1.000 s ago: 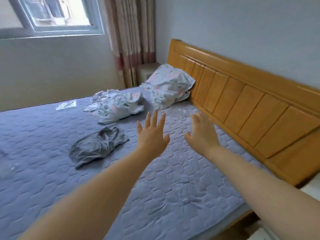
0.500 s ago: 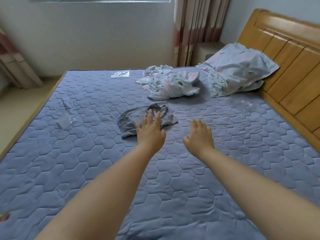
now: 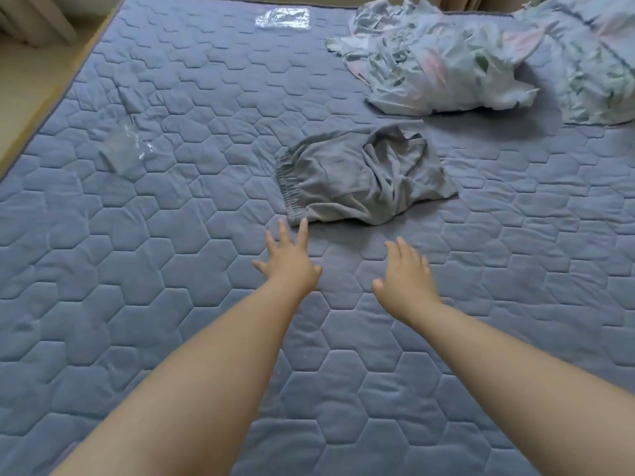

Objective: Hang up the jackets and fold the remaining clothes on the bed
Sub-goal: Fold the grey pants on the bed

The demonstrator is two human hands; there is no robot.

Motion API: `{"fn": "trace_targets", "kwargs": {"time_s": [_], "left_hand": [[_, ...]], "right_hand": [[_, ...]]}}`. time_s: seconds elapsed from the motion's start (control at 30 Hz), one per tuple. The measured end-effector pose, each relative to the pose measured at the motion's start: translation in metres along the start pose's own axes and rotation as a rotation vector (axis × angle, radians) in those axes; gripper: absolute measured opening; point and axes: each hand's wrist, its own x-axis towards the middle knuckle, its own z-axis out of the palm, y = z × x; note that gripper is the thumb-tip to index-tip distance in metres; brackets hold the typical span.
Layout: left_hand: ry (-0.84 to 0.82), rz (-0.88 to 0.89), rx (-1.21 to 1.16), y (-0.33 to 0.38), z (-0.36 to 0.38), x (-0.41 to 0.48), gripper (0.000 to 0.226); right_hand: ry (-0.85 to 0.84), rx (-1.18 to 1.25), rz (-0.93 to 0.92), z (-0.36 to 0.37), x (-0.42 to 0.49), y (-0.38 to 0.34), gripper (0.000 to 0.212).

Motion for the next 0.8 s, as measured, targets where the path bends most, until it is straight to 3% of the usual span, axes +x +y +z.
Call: {"fn": "trace_targets", "kwargs": {"time_s": [0.23, 0.37, 0.5, 0.63, 0.7, 0.8], "left_hand": [[-0.181, -0.093, -0.058, -0.037, 0.091, 0.063, 0.107], [0.002, -0.02, 0.071, -0.046, 0.135, 0.073, 0.098], [0.147, 0.043, 0.105, -0.053, 0.159, 0.084, 0.091], [0.299, 0.077, 0.084, -0.059, 0.173, 0.091, 0.086], [0.376, 0.107, 0.073, -0.063, 0.177, 0.093, 0.082], [0.418, 0.132, 0.065, -0.065, 0.178, 0.094, 0.079]], "right_hand": [[-0.124, -0.027, -0.006, 0.075, 0.042, -0.017, 0.081], [-0.068, -0.072, -0.075, 0.09, 0.074, -0.021, 0.085], [0.195, -0.135, -0.263, 0.09, 0.125, -0.028, 0.091], [0.245, -0.291, -0.215, 0.083, 0.188, -0.044, 0.094], [0.233, -0.32, -0.149, 0.084, 0.214, -0.051, 0.082], [0.137, -0.275, -0.077, 0.09, 0.23, -0.045, 0.034]]}}
